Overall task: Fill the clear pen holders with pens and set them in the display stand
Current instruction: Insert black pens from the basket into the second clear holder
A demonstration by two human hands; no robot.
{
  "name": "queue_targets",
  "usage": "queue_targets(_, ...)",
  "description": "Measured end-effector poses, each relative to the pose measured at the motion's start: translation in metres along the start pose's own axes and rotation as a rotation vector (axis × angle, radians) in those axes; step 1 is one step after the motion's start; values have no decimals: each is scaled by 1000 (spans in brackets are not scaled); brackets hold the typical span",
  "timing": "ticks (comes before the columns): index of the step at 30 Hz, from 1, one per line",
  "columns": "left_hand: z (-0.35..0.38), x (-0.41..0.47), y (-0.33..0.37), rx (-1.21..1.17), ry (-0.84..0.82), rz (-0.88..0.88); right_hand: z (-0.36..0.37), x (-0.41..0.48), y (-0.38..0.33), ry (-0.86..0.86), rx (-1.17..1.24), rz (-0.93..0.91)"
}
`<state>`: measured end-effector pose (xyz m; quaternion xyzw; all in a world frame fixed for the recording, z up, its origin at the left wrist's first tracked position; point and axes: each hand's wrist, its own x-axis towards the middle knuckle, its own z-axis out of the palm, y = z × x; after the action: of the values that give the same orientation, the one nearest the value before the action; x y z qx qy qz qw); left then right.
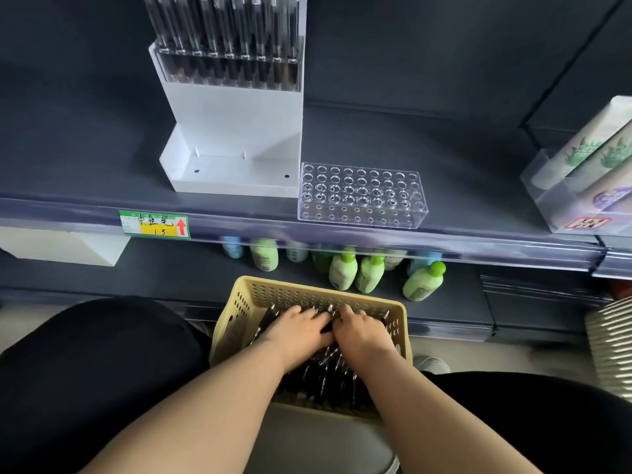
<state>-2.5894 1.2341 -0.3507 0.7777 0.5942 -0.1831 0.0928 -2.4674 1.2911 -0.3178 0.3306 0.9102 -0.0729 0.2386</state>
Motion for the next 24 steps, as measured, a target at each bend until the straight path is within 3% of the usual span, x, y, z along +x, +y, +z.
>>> queue_targets(7,-4,-3,-6,32,140,43,4,-11,29,36,31,-25)
queue_targets(11,-6,-9,-21,-30,194,-49,0,-18,39,276,355,54)
queue_targets(15,-25,-18,-29,-215,288,-139,-28,-28,41,543,766,20)
queue_targets(20,-83,-25,-20,-446,944,78,-103,-45,44,1062,990,-165)
queue_targets(22,-117,-23,-18,-582,1112,89,-135,-50,53,1237,1139,-154)
queue_targets(24,-151,-21,-20,-742,1174,17,-167,-49,69,1337,1167,-72)
